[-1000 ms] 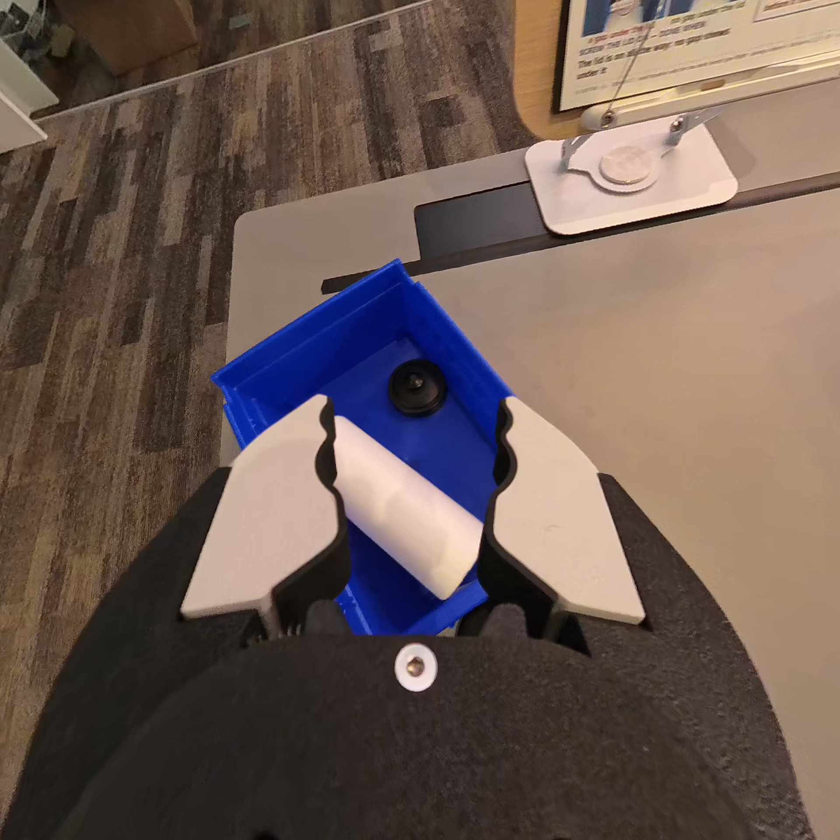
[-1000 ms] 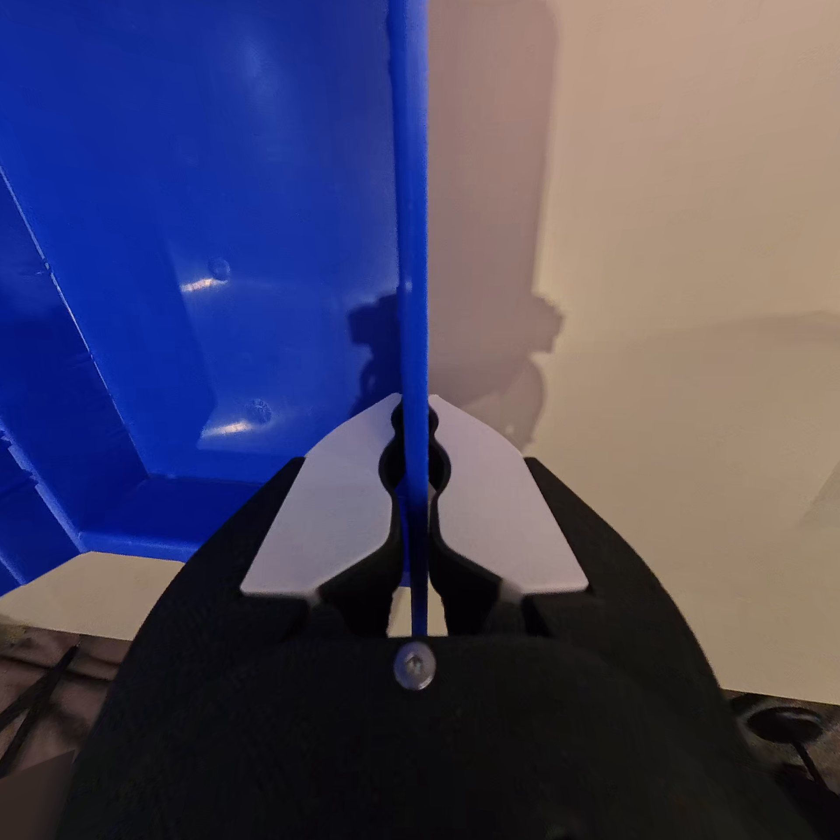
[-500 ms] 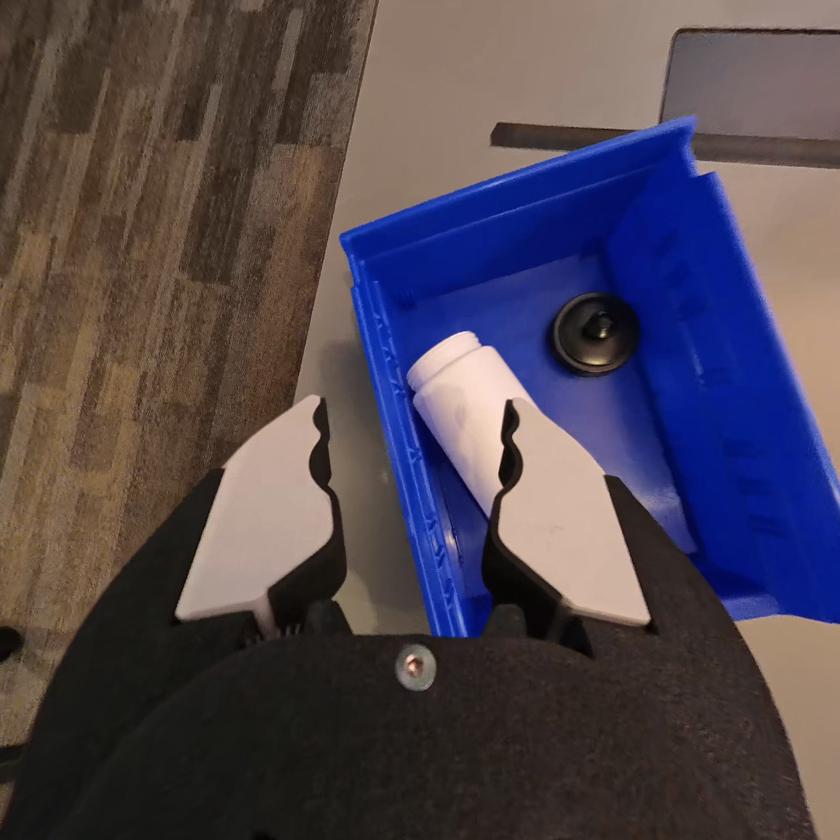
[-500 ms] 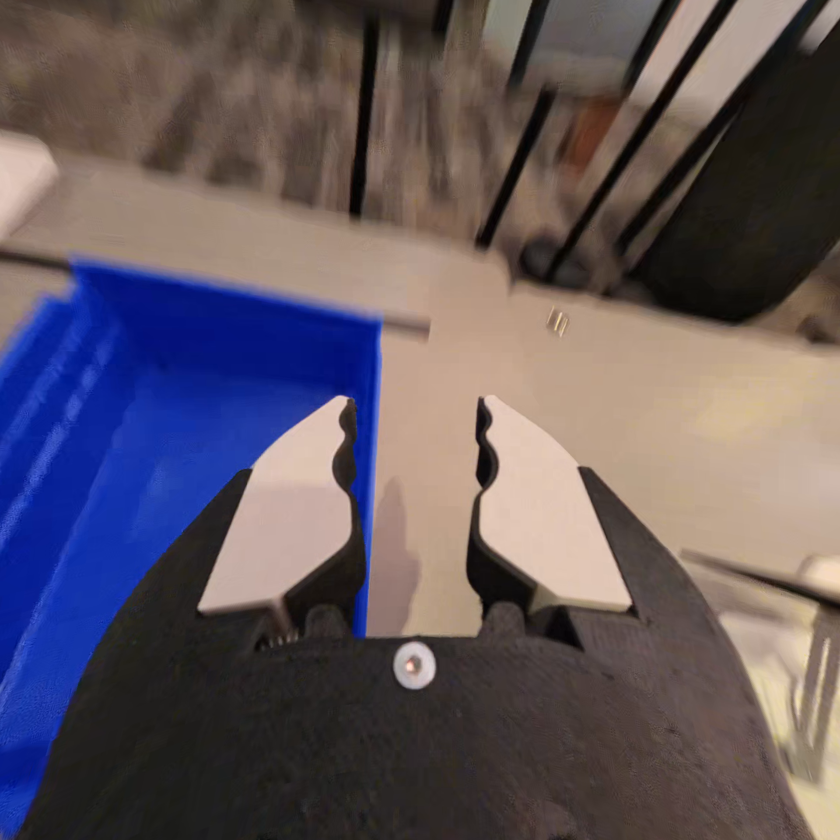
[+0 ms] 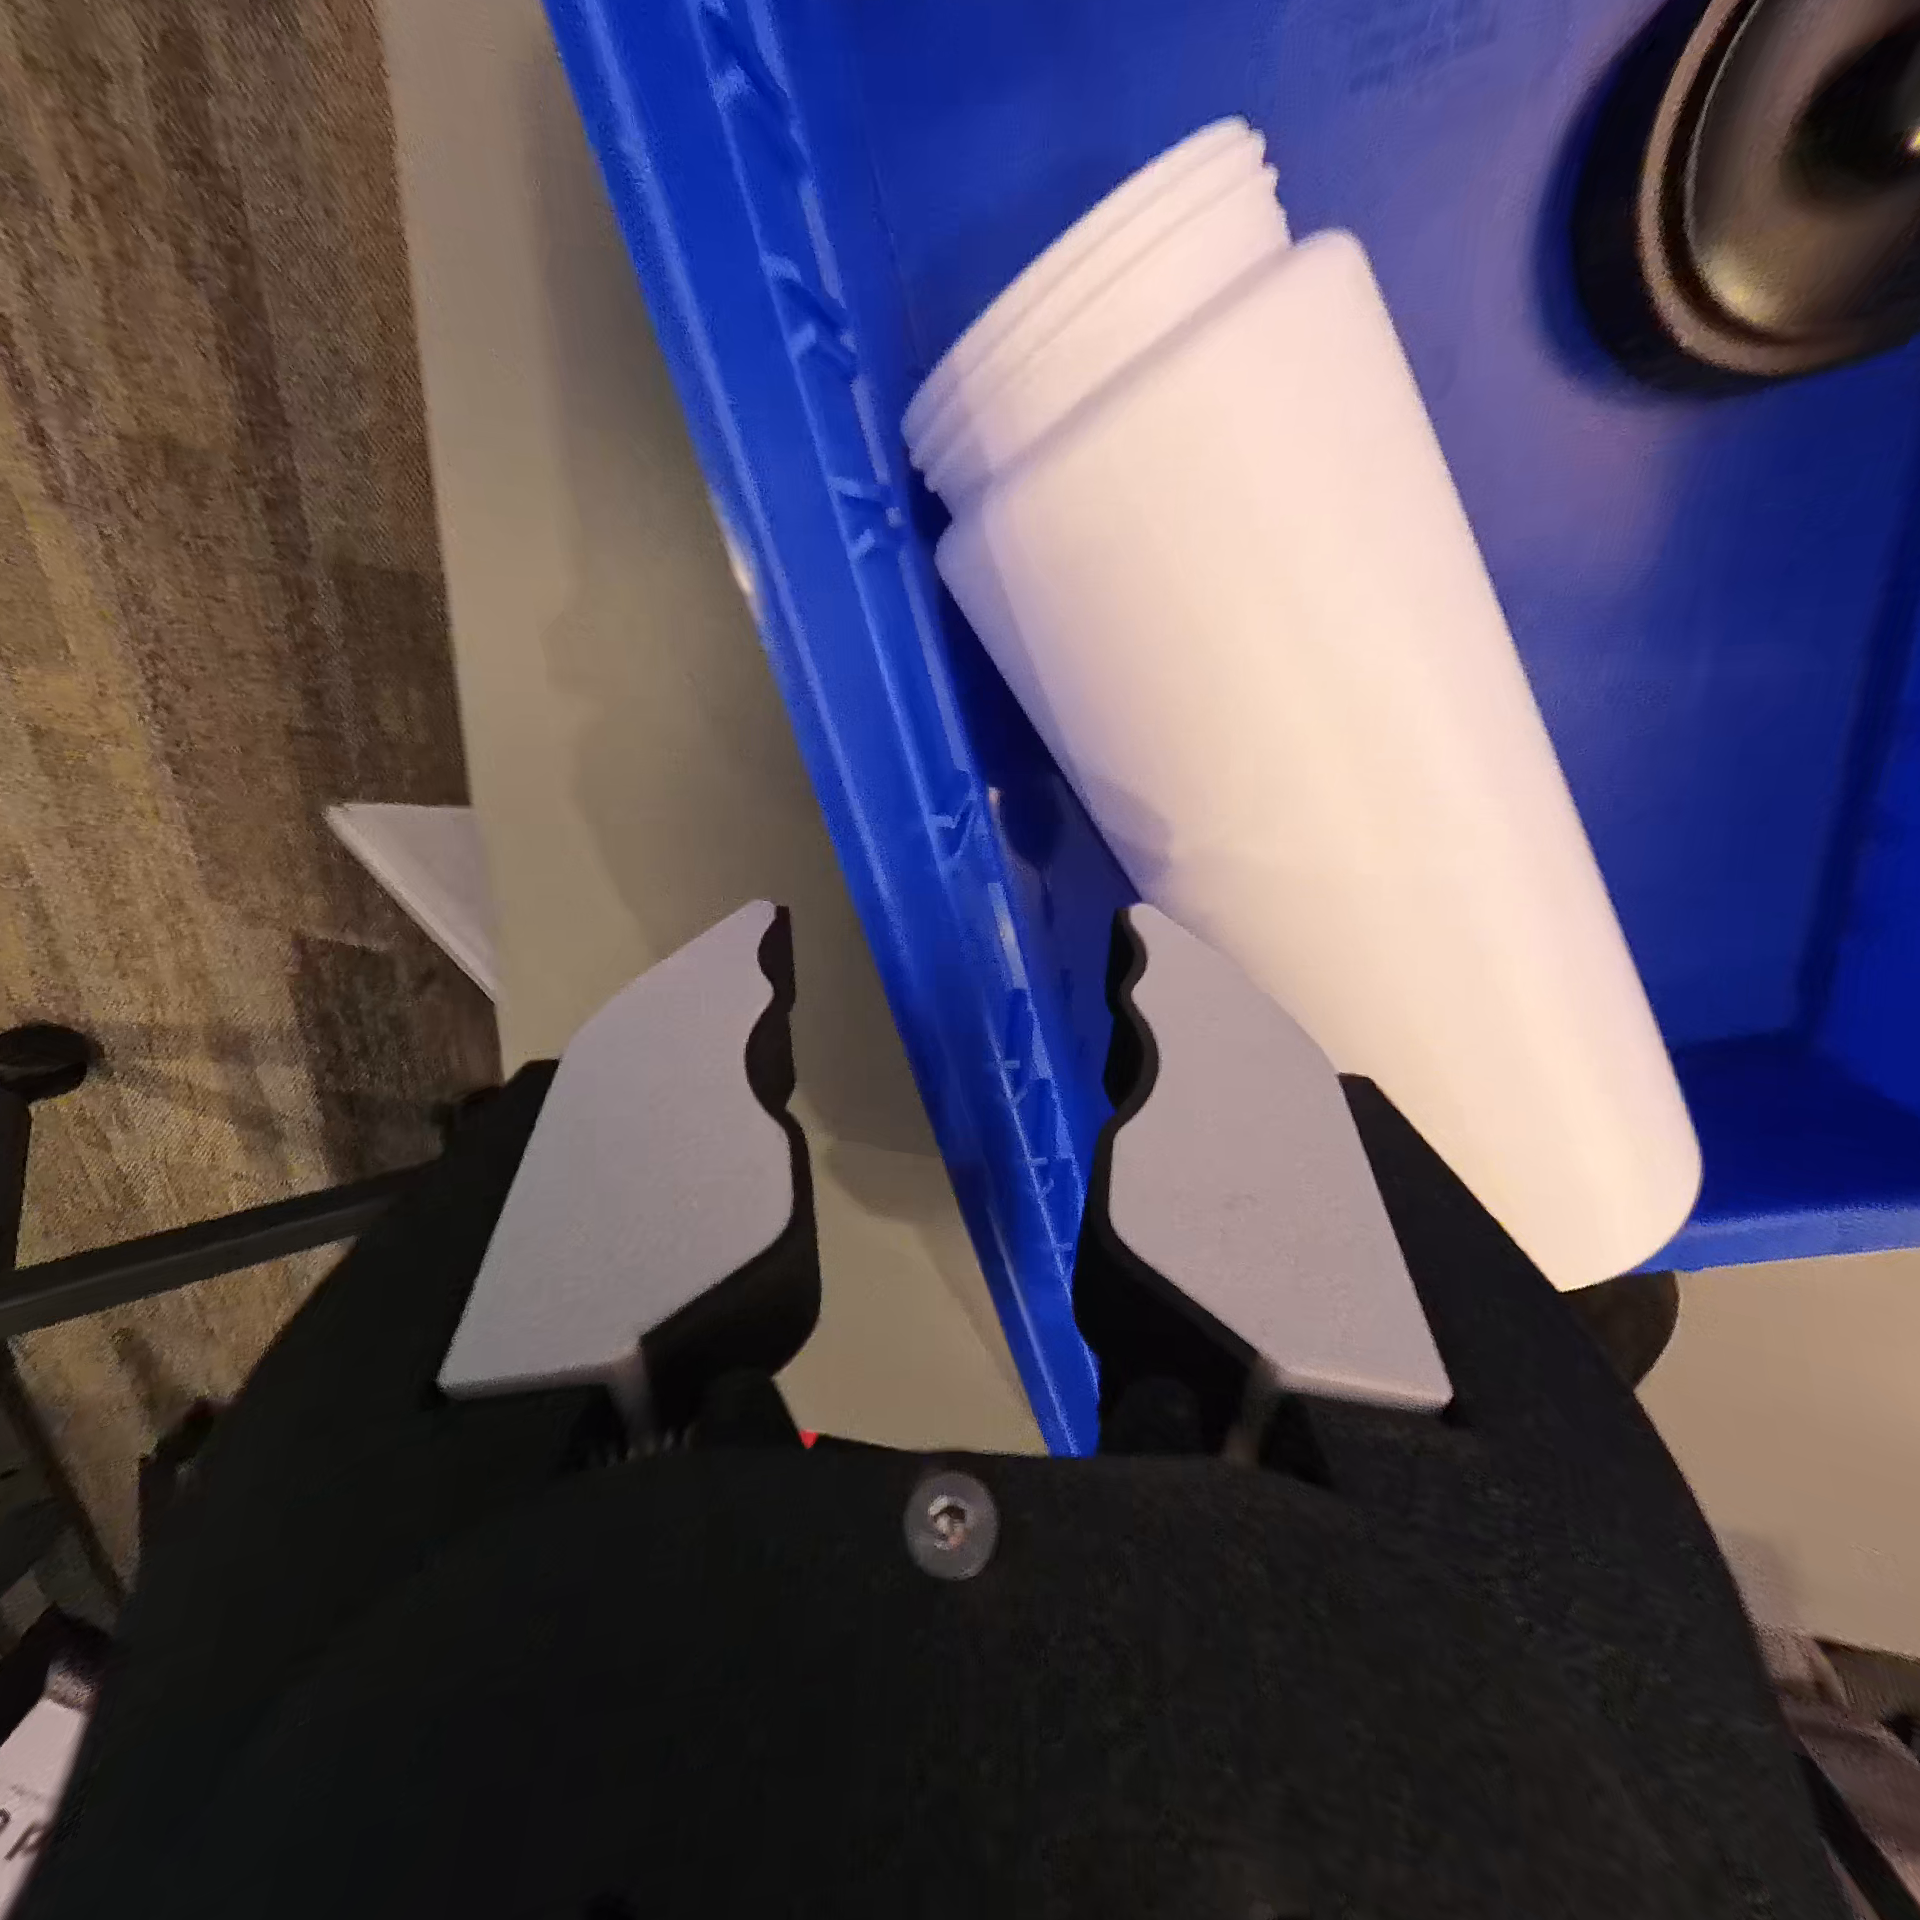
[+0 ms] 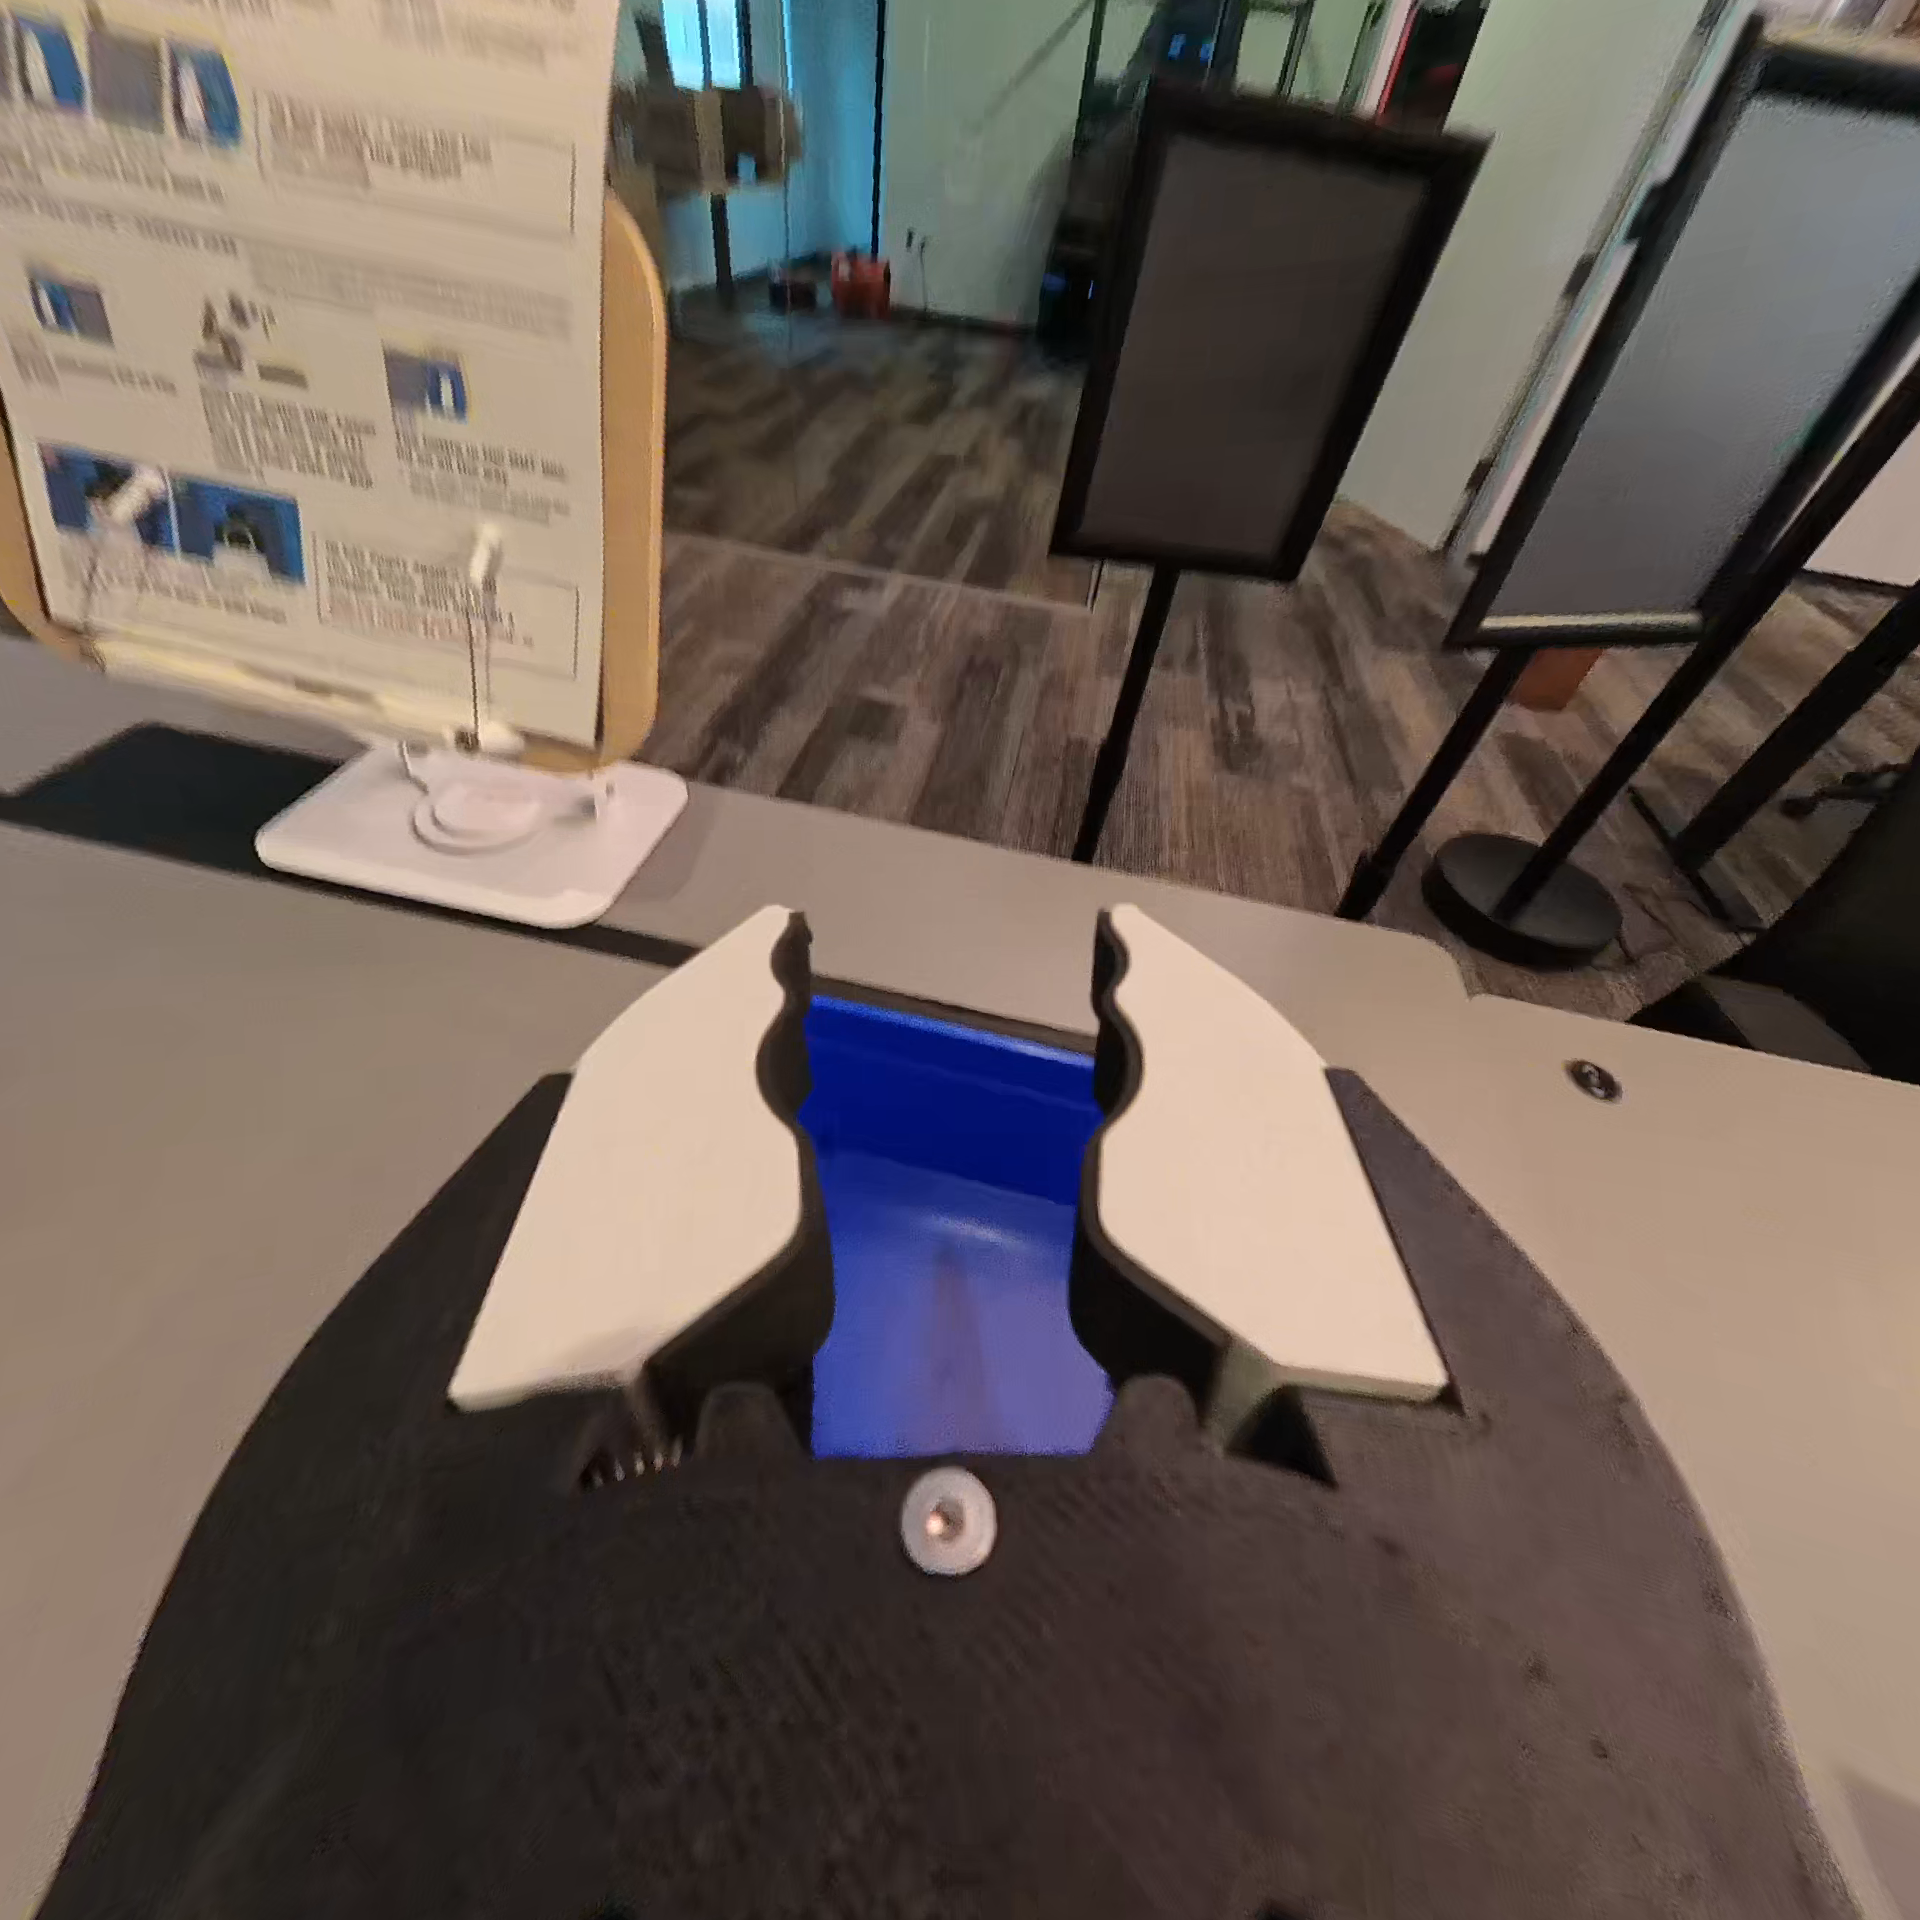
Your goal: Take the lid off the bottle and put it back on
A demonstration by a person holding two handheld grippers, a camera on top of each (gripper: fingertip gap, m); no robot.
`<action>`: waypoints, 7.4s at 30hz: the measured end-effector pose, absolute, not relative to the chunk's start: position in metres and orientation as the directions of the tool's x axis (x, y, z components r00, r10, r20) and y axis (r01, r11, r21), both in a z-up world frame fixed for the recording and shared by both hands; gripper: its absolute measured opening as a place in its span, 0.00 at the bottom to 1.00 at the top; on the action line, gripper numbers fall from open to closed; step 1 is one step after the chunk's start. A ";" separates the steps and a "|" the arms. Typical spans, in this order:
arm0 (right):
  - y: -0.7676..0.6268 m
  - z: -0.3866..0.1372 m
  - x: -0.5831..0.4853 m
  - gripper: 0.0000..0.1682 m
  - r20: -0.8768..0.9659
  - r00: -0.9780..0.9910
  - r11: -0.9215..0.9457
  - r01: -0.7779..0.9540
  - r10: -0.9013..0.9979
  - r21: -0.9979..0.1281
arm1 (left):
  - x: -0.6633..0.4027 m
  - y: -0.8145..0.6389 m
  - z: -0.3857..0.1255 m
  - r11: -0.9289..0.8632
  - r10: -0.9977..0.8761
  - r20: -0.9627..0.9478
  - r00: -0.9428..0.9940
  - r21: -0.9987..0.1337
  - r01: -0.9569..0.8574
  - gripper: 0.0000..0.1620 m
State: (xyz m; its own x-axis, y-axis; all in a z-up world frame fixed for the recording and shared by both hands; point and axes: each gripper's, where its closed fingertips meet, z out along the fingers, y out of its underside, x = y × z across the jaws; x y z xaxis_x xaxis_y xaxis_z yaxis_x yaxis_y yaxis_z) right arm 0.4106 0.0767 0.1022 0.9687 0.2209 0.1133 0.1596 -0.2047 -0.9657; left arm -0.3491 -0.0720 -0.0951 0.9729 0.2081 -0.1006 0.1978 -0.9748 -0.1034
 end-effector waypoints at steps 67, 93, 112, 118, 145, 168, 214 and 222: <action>0.097 0.009 0.346 0.32 0.305 0.841 -0.438 0.502 0.446 -0.745 | -0.234 0.003 -0.113 -0.992 -0.063 -0.060 0.996 -0.103 -0.069 0.54; 0.099 0.000 0.338 0.32 0.337 0.814 -0.435 0.548 0.472 -0.715 | -0.086 -0.002 0.059 -0.590 -0.556 0.234 0.797 -0.787 -0.180 0.51; -0.009 0.021 0.092 0.51 -0.661 0.055 -0.658 -0.060 0.748 -0.750 | 0.067 -0.039 0.001 -0.577 -0.807 0.432 0.403 -0.723 -0.381 0.50; -0.023 0.010 0.083 0.46 -0.562 -0.016 -0.561 0.031 0.827 -0.827 | 0.087 -0.042 -0.014 -0.479 -0.869 0.331 0.369 -0.751 -0.455 0.50; 0.006 -0.027 0.098 0.42 -0.024 0.255 -0.100 0.289 0.967 -0.952 | 0.096 0.005 -0.064 -0.285 -0.859 -0.021 0.511 -0.810 -0.513 0.48; 0.002 -0.054 0.114 0.31 -0.046 0.284 -0.197 0.531 0.958 -0.824 | 0.096 0.004 -0.055 -0.318 -0.858 0.054 0.511 -0.838 -0.444 0.48; -0.004 -0.018 0.138 0.35 0.113 0.299 -0.095 0.600 0.947 -0.794 | -0.155 0.083 -0.150 -0.631 -0.624 -0.097 0.776 -0.524 -0.573 0.43; -0.002 -0.015 0.142 0.35 0.135 0.311 -0.087 0.608 0.941 -0.789 | -0.177 0.088 -0.126 -0.650 -0.552 -0.137 0.823 -0.548 -0.527 0.43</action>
State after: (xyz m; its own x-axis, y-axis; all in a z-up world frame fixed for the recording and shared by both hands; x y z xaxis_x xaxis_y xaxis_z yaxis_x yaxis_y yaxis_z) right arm 0.1416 -0.0023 -0.0154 0.3108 0.9408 0.1351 0.6077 -0.0873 -0.7894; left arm -0.1772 0.0884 -0.1258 0.8225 -0.5520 -0.1369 -0.5272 -0.6497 -0.5477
